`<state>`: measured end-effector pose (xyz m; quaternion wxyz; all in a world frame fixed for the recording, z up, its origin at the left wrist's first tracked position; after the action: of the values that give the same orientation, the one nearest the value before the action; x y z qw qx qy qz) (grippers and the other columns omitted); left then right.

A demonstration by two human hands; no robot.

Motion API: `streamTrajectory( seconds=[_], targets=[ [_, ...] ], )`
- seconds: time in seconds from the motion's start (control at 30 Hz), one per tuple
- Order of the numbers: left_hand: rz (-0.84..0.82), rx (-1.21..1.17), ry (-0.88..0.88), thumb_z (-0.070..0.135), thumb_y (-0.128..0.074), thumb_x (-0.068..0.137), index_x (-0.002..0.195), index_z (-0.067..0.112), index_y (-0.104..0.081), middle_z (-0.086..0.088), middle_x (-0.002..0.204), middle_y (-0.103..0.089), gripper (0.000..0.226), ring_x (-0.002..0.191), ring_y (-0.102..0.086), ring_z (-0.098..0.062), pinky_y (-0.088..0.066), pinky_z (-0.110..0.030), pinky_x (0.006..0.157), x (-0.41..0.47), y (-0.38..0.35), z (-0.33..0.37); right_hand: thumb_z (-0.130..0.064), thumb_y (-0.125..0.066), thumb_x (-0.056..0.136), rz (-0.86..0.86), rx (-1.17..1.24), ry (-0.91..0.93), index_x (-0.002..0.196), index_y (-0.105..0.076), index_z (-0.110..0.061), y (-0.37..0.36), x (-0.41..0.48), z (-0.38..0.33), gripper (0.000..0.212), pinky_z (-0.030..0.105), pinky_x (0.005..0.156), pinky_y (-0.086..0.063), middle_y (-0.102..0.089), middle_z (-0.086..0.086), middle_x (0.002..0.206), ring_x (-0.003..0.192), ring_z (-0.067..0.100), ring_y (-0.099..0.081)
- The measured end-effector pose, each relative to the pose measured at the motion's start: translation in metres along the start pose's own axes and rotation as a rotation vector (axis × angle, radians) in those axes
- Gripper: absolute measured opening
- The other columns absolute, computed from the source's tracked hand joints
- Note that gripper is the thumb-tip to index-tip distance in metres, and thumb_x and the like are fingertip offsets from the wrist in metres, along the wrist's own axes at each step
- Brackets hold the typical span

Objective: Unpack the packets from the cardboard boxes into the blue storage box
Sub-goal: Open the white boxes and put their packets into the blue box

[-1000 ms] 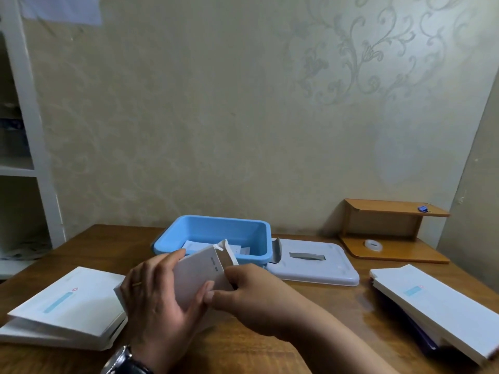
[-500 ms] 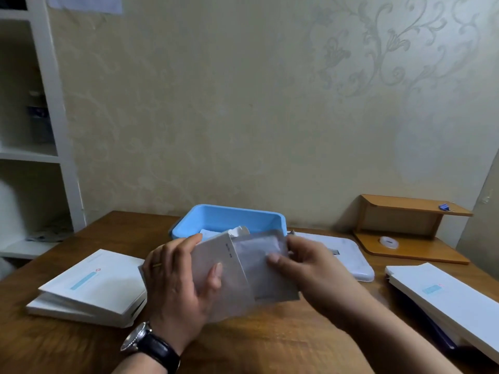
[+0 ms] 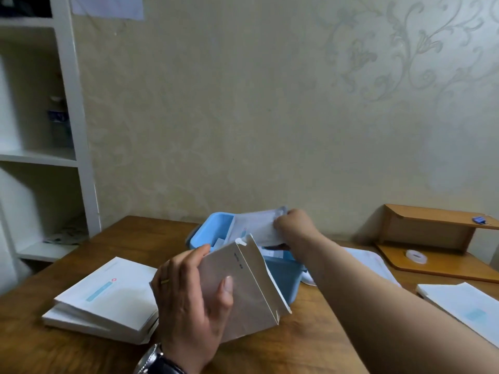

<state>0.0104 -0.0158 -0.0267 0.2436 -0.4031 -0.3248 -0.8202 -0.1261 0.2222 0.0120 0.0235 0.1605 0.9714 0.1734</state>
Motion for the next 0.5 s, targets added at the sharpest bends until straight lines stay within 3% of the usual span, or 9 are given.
streamTrajectory(
  seconds=[0.07,0.17,0.27,0.33,0.37,0.43,0.5],
  targets=[
    [-0.009,0.001,-0.009,0.057,-0.047,0.095,0.139,0.016,-0.059,-0.003,0.131,-0.058,0.062,0.122,-0.057,-0.030,-0.039,-0.051,0.105,0.001,-0.001,0.000,-0.005,-0.051,0.104,-0.070,-0.285,-0.048,0.138,-0.064,-0.001,-0.018,-0.004,-0.002,0.037,0.037,0.087,-0.050,-0.067,0.019,0.140,0.129,0.037,-0.065],
    [-0.030,0.022,-0.054,0.057,-0.048,0.094,0.140,0.017,-0.058,-0.003,0.131,-0.058,0.061,0.122,-0.058,-0.030,-0.038,-0.051,0.106,0.001,-0.004,0.003,-0.006,-0.041,0.109,-0.122,-0.671,-0.036,0.150,-0.057,-0.003,-0.028,-0.018,-0.014,0.044,0.036,0.085,-0.044,-0.060,0.017,0.150,0.135,0.034,-0.060],
    [-0.038,0.035,-0.078,0.056,-0.049,0.094,0.140,0.018,-0.057,-0.003,0.132,-0.058,0.061,0.122,-0.058,-0.031,-0.037,-0.052,0.108,0.000,-0.007,0.004,-0.007,-0.038,0.111,-0.214,-0.798,-0.082,0.153,-0.052,-0.002,-0.033,-0.015,-0.008,0.044,0.038,0.106,-0.046,-0.056,0.016,0.154,0.134,0.033,-0.058],
    [-0.037,0.026,-0.074,0.057,-0.049,0.094,0.141,0.018,-0.057,-0.003,0.132,-0.058,0.061,0.122,-0.057,-0.031,-0.037,-0.051,0.107,-0.001,-0.007,0.004,-0.010,-0.037,0.112,-0.246,-0.780,-0.079,0.151,-0.053,-0.004,-0.035,-0.010,-0.003,0.043,0.037,0.109,-0.043,-0.057,0.015,0.153,0.124,0.030,-0.057],
    [-0.037,0.022,-0.072,0.057,-0.049,0.094,0.141,0.018,-0.057,-0.003,0.131,-0.057,0.061,0.122,-0.057,-0.031,-0.037,-0.051,0.107,-0.001,-0.007,0.005,-0.013,-0.038,0.112,-0.265,-0.771,-0.068,0.146,-0.057,-0.007,-0.036,-0.006,0.001,0.039,0.036,0.103,-0.043,-0.060,0.016,0.147,0.117,0.029,-0.057],
    [-0.031,0.018,-0.080,0.057,-0.049,0.094,0.139,0.017,-0.058,-0.003,0.130,-0.058,0.061,0.121,-0.058,-0.031,-0.038,-0.052,0.107,0.000,-0.006,0.007,-0.018,-0.044,0.110,-0.256,-0.687,-0.040,0.119,-0.064,-0.010,-0.036,-0.002,0.004,0.023,0.031,0.080,-0.046,-0.066,0.015,0.110,0.094,0.028,-0.057],
    [-0.020,0.013,-0.090,0.056,-0.051,0.093,0.138,0.015,-0.060,-0.003,0.129,-0.059,0.060,0.120,-0.059,-0.032,-0.041,-0.055,0.106,0.000,-0.005,0.010,-0.019,-0.047,0.105,-0.196,-0.604,-0.056,0.094,-0.059,-0.011,-0.031,0.007,0.009,0.019,0.030,0.061,-0.040,-0.058,0.012,0.085,0.080,0.031,-0.056]
  ],
)
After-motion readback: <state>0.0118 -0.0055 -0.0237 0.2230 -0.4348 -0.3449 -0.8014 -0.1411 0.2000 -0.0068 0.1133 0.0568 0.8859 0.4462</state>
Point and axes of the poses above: each hand's wrist, its own x-axis towards the middle knuckle, its own y-axis out of the back of the hand, z = x × y, the point moved 8 cm from there along x, towards the middle knuckle
